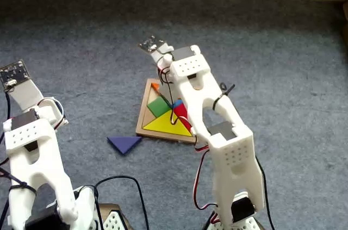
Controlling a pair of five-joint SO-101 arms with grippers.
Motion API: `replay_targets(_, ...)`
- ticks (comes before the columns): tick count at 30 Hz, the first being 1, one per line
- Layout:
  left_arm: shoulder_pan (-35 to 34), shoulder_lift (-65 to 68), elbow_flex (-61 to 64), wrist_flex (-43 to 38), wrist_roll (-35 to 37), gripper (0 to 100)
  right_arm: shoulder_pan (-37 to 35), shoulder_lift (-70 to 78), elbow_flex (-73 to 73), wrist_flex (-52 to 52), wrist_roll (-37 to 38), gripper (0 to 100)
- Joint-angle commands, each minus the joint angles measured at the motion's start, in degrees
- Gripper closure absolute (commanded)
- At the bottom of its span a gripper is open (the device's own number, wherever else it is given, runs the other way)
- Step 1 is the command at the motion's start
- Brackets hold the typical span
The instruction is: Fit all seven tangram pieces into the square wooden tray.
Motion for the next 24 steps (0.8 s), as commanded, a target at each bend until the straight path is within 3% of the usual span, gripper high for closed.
replay_targets(1, 1.0, -1.3, -0.4, -1.0, 0.1, 99, -0.7, -3.6, -3.4, 0.3, -0.5, 83.1)
replay_targets(17, 1.0, -1.3, -0.4, -1.0, 0.1, 99, -5.4, -2.9, -5.8, 0.2, -0.9, 83.1)
replay_targets(24, 1.0, -1.3, -0.4, -1.0, 0.1, 99, -5.1, -2.9, -5.1, -6.1, -3.9, 83.2)
